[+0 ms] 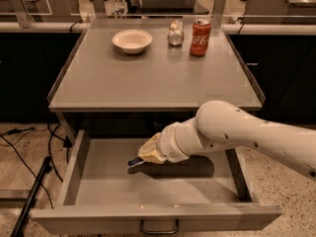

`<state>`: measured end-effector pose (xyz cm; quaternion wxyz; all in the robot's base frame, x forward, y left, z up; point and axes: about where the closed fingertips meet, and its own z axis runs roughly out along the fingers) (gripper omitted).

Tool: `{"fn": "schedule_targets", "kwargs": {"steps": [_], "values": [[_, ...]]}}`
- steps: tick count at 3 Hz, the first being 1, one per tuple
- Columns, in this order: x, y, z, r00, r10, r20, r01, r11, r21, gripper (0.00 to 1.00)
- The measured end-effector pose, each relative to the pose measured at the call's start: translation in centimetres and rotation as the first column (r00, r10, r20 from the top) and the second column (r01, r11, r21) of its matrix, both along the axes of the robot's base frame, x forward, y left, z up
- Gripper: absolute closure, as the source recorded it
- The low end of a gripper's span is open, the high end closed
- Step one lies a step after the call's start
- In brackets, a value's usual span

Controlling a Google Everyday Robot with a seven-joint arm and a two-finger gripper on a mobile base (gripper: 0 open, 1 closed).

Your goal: Place rxbar blueberry into top drawer

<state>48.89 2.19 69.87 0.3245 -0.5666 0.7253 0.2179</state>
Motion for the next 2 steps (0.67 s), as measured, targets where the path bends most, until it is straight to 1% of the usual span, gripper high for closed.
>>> {"fn": "schedule_targets", "kwargs": {"steps": [1,2], "values": [[-0.1,-0.3,-1.8,0.999,0.008,0.045,-0.009,1.0,0.006,1.0],[-0.2,-0.7,-3.3,0.9969,0.022,0.076,-0.023,1.0,0.011,1.0]]}}
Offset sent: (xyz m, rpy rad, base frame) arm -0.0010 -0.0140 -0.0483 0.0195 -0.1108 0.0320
